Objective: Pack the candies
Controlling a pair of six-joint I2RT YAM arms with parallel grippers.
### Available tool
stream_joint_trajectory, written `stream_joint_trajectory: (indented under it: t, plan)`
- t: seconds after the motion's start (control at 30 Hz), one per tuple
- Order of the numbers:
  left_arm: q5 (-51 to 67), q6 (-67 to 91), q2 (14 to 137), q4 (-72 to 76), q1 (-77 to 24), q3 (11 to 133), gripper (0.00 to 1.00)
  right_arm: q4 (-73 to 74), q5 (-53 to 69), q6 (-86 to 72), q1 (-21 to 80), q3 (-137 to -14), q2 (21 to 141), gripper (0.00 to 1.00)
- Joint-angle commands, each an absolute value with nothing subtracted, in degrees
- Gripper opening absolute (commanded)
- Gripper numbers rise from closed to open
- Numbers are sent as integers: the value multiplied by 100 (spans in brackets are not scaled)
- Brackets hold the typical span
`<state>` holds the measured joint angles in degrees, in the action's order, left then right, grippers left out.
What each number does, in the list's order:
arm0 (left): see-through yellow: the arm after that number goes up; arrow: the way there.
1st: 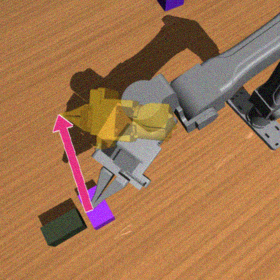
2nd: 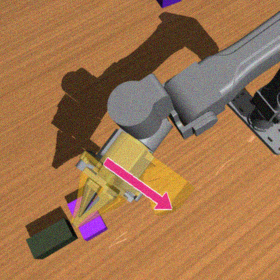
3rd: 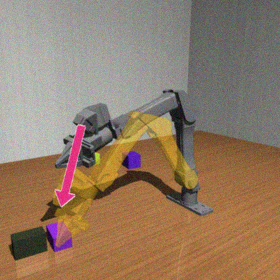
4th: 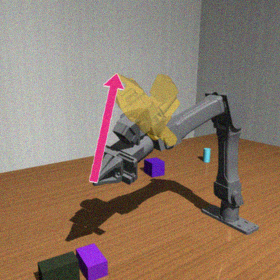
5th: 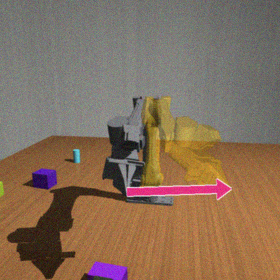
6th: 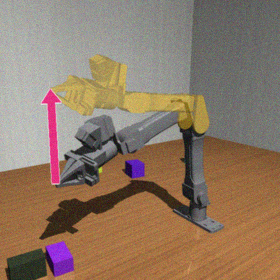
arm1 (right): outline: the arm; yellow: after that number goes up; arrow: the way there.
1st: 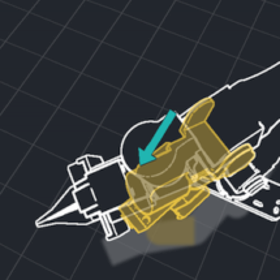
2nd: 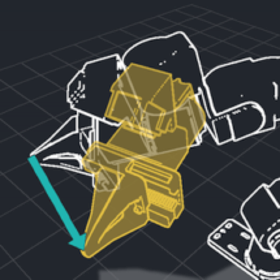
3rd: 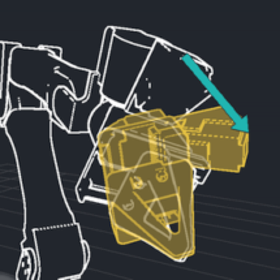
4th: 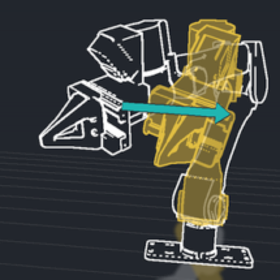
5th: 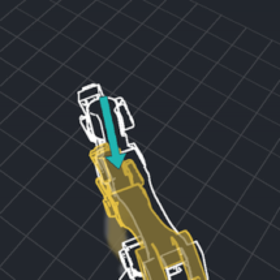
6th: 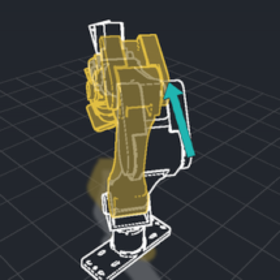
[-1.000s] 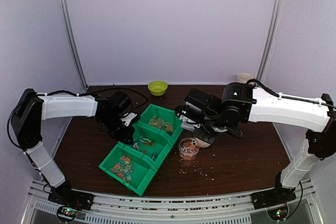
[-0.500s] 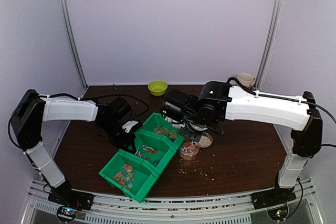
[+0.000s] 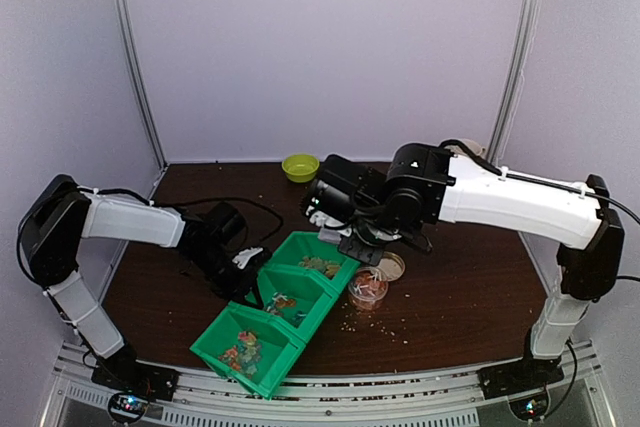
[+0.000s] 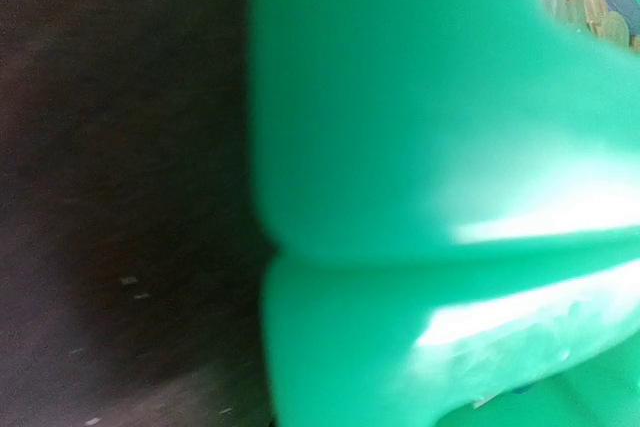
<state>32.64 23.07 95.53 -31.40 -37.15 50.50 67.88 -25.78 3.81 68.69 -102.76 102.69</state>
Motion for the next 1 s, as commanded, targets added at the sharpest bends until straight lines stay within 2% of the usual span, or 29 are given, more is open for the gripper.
stream_joint_trajectory:
  t: [0.0, 0.23, 0.73, 0.97]
  plan:
    - [2178, 2108, 9186, -3835, -3722, 5495, 0, 7110, -2618, 536, 6976, -10398, 10461, 0]
    - [1167, 1617, 9122, -4456, -3729, 6076, 0, 7172, -2536, 625, 7048, -10508, 10890, 0]
    - [961, 1324, 8946, -4076, -3836, 5990, 0, 7319, -2864, 534, 7012, -11601, 12568, 0]
    - [1213, 1327, 8736, -3870, -3850, 5960, 0, 7314, -2550, 568, 6901, -12103, 13099, 0]
